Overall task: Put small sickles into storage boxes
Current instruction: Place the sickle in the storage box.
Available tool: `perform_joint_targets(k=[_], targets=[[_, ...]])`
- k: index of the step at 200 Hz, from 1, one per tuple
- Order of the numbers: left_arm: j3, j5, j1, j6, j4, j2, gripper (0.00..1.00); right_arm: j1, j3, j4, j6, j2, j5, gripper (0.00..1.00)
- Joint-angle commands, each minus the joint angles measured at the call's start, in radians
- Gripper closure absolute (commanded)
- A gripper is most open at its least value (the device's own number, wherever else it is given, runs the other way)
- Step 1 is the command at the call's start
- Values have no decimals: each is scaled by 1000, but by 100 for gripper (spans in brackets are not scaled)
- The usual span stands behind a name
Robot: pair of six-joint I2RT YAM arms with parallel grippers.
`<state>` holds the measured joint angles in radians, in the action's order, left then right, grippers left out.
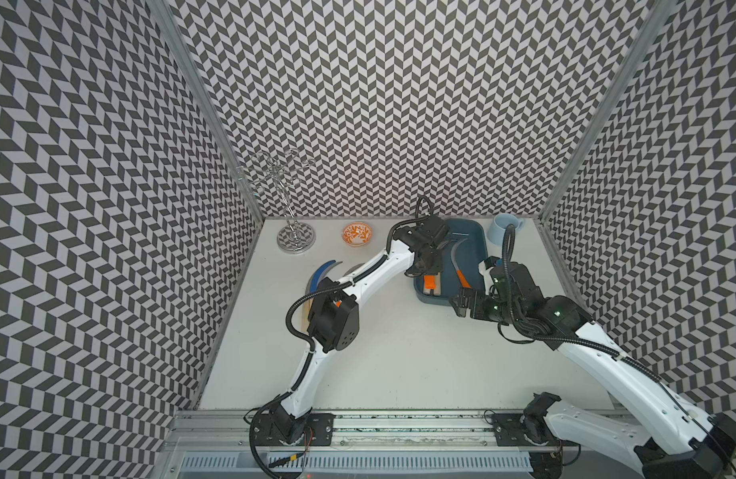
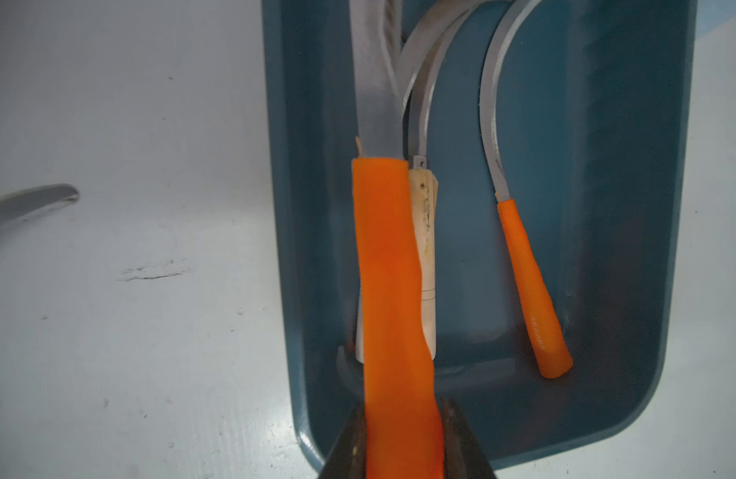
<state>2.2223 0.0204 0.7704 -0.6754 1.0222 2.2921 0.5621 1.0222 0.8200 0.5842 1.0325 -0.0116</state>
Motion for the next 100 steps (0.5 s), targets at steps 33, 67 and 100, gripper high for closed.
perform_joint_targets(k=[33,67,100], targets=[[80,-75,18,-8,-126,91,100,-24,-17,-1,-13,-33,-7,1],[87,-112,20,-16,-195,136,100,-35,-29,-7,-19,-32,-18,0],[93,-165,30,-20,-278,180,98,-43,-40,-11,-21,-32,-24,0]])
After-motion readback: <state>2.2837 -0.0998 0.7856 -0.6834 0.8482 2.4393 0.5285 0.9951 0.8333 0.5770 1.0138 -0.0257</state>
